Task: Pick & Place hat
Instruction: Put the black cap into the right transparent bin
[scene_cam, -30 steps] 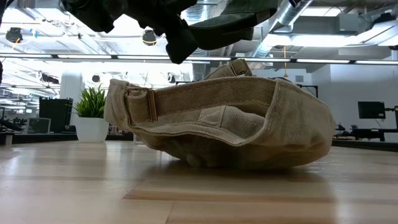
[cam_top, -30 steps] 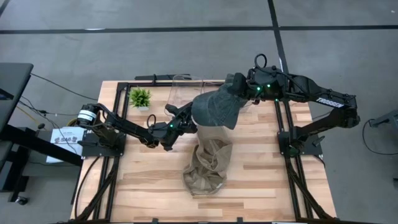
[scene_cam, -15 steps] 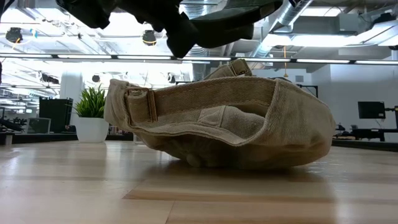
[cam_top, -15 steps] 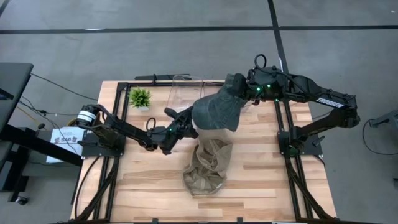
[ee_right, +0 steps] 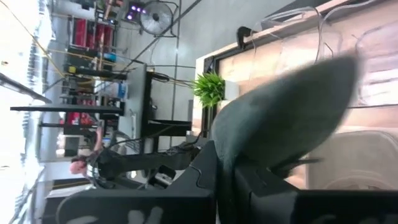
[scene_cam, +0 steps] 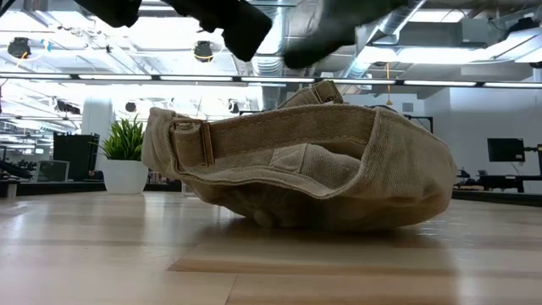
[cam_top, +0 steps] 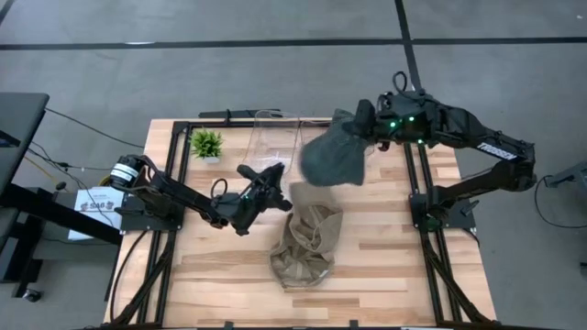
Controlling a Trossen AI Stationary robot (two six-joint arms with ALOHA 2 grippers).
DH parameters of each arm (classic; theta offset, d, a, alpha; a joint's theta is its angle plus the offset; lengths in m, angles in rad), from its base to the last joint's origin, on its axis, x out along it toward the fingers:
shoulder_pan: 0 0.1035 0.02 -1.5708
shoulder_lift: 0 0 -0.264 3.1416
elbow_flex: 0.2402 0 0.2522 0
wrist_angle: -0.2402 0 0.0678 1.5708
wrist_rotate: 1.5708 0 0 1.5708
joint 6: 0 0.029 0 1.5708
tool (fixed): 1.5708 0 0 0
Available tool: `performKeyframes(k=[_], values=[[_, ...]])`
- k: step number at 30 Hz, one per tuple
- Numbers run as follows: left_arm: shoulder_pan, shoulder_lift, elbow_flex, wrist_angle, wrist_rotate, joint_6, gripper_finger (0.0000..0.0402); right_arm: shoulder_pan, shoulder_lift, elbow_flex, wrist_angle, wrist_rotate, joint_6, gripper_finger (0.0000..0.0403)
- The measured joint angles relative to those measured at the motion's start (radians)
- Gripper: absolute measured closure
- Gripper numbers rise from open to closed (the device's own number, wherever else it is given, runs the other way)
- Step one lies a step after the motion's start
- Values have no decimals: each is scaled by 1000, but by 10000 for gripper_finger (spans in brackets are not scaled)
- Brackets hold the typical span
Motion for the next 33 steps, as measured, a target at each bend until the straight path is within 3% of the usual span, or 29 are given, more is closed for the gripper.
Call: performKeyframes(k=[7,14,21,27,33], values=[[2,-77,0,-8,-143,-3,357,-55,-54,0,-4,-14,-1,402],[2,-176,-1,-12,-156,-8,357,-125,-87,0,-25,-22,-35,402],[2,-261,-13,-16,-168,-10,357,-191,-85,0,15,-123,-73,402],[2,-354,-146,-21,-166,-121,357,-238,-55,0,103,-242,-117,403],[-2,-471,-319,-23,-101,-342,357,-282,0,0,114,-252,-107,403]])
